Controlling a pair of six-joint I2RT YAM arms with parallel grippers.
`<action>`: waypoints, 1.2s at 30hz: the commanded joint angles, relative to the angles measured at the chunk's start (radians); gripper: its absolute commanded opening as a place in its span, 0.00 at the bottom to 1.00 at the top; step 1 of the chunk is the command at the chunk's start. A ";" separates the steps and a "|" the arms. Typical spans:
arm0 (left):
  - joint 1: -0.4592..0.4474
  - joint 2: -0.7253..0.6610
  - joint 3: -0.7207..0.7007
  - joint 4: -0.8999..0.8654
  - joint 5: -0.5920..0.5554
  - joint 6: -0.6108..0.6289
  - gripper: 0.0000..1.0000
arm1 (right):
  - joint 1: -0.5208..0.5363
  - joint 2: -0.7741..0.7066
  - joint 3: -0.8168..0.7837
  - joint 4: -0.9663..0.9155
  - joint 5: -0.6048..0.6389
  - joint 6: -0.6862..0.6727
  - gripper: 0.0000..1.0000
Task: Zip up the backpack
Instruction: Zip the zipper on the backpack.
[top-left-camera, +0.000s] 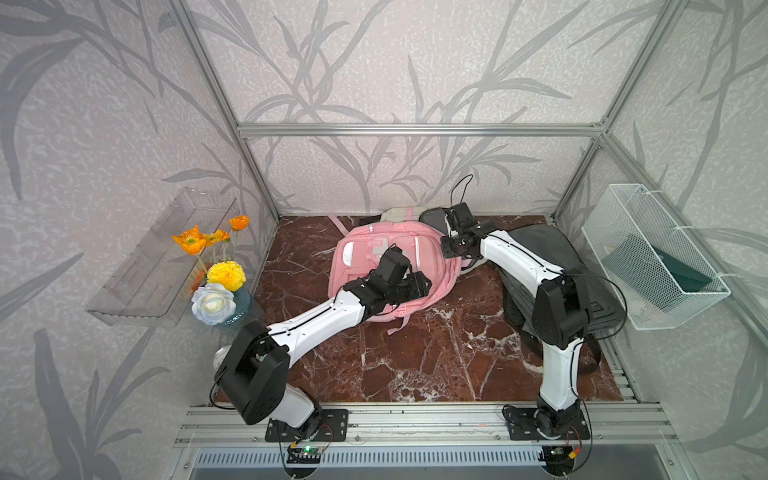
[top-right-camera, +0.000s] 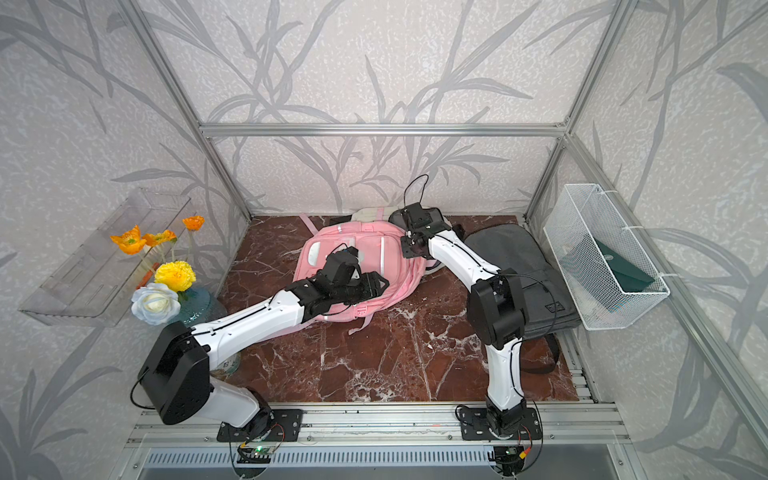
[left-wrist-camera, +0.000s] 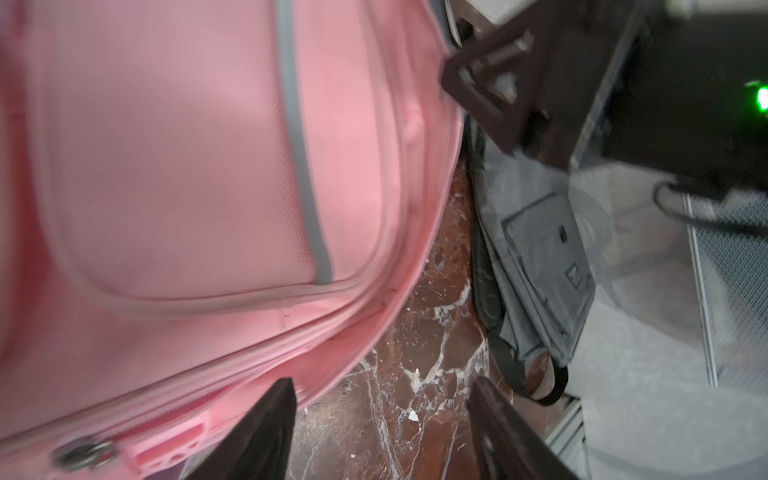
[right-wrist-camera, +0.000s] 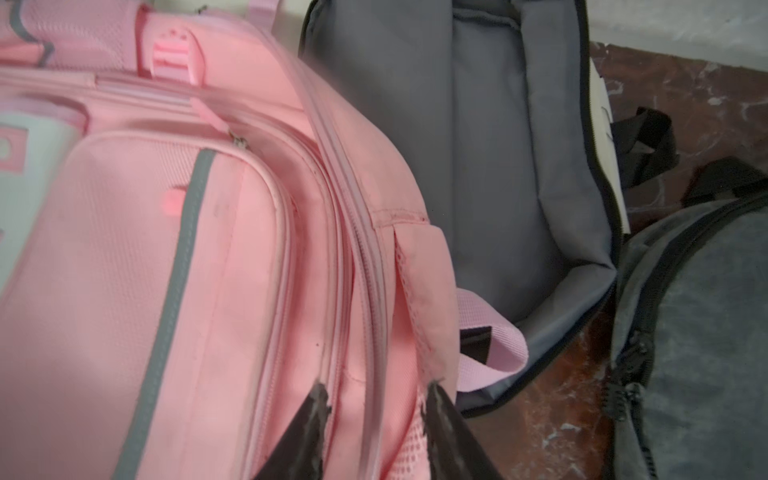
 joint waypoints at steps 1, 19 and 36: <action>0.108 -0.112 -0.048 -0.184 -0.099 0.088 0.75 | 0.028 -0.141 -0.109 0.031 -0.033 0.039 0.47; 0.428 -0.110 -0.238 -0.125 -0.092 0.082 0.78 | 0.444 -0.087 -0.230 0.168 -0.142 0.176 0.46; 0.428 -0.037 -0.277 -0.056 -0.014 0.063 0.75 | 0.469 0.039 -0.144 0.058 -0.117 0.191 0.34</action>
